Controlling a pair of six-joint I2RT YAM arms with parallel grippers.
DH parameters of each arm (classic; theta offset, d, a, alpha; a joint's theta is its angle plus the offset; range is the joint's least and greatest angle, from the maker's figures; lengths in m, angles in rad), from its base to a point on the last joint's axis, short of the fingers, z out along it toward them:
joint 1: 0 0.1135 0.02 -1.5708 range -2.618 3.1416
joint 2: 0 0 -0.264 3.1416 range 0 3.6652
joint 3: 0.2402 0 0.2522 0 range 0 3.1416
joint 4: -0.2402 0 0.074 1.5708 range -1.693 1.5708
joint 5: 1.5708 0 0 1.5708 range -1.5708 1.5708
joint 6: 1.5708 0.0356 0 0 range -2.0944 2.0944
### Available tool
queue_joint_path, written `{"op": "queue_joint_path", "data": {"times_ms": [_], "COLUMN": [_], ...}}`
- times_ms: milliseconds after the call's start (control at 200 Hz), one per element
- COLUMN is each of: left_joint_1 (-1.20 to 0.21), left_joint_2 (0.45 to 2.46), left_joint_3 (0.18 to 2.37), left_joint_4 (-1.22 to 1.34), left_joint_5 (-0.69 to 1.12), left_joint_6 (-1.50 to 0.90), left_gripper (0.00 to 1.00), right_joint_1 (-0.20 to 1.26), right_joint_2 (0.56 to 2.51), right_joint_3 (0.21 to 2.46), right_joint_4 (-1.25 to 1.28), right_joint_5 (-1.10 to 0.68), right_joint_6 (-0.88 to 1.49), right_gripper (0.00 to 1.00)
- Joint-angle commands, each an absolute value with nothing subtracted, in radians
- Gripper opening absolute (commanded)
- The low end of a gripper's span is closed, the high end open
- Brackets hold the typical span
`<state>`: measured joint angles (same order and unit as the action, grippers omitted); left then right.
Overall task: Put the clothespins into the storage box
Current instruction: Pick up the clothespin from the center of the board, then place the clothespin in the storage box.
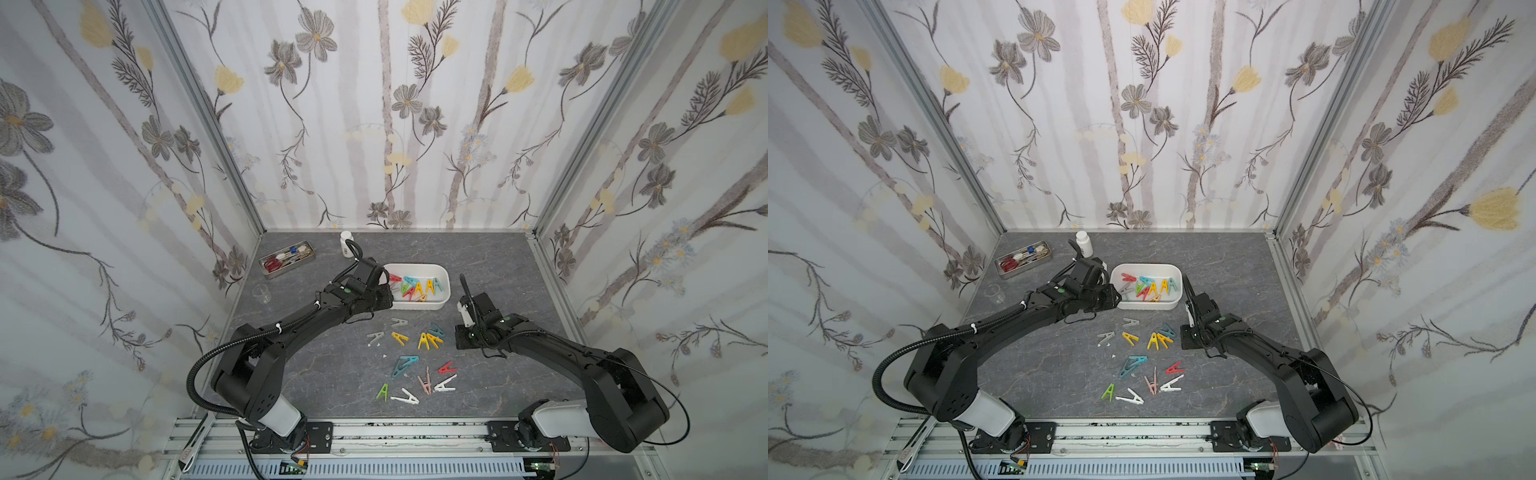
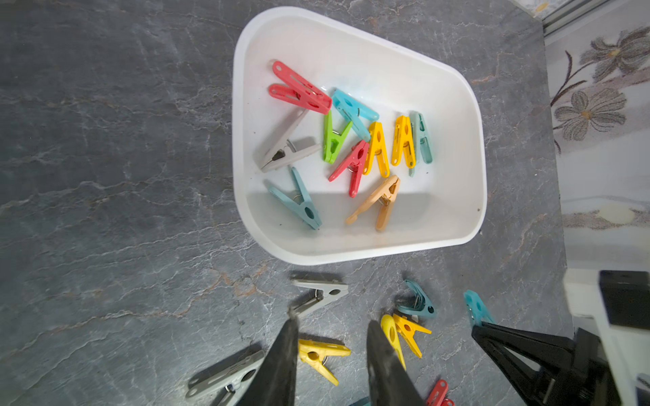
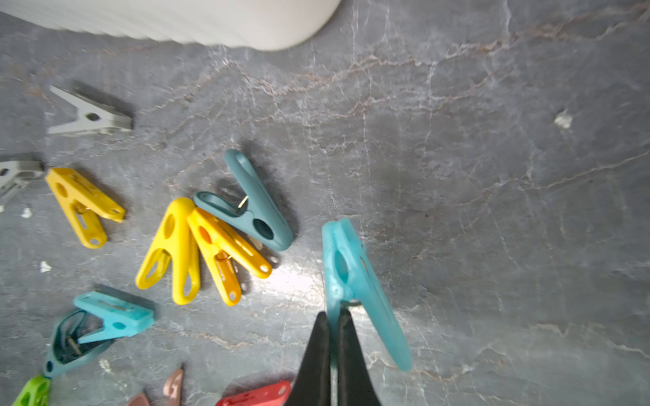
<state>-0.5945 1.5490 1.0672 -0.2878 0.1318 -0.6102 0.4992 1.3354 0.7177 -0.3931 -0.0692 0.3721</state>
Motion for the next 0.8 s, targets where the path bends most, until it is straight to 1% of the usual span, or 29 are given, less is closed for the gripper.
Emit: {"op": "queue_joint_path", "data": {"times_ms": [0,110,210,410,635,794], "left_joint_1": [-0.588,-0.579,-0.575,-0.574,-0.574,-0.574], "left_joint_2": [1.521,1.492,1.481,1.447,1.378,1.301], "left_joint_3": [1.045,1.026,1.016,0.974,0.951,0.916], "left_joint_4": [-0.25,-0.239,-0.255,-0.268,-0.356,-0.367], "left_joint_5": [0.1,0.087,0.065,0.038,-0.03,-0.05], "left_joint_6": [-0.648,-0.653,-0.644,-0.643,-0.617,-0.641], "left_gripper": [0.33,0.33,0.33,0.33,0.33,0.37], "right_joint_1": [0.498,0.477,0.471,0.465,0.465,0.463], "right_joint_2": [1.32,1.342,1.384,1.497,1.69,1.814], "right_joint_3": [0.795,0.878,0.979,1.172,1.336,1.427], "right_joint_4": [-0.443,-0.43,-0.437,-0.454,-0.45,-0.436], "right_joint_5": [-0.079,-0.201,-0.25,-0.276,-0.305,-0.298], "right_joint_6": [0.352,0.348,0.336,0.295,0.264,0.237], "right_gripper": [0.02,0.02,0.02,0.02,0.02,0.02]}}
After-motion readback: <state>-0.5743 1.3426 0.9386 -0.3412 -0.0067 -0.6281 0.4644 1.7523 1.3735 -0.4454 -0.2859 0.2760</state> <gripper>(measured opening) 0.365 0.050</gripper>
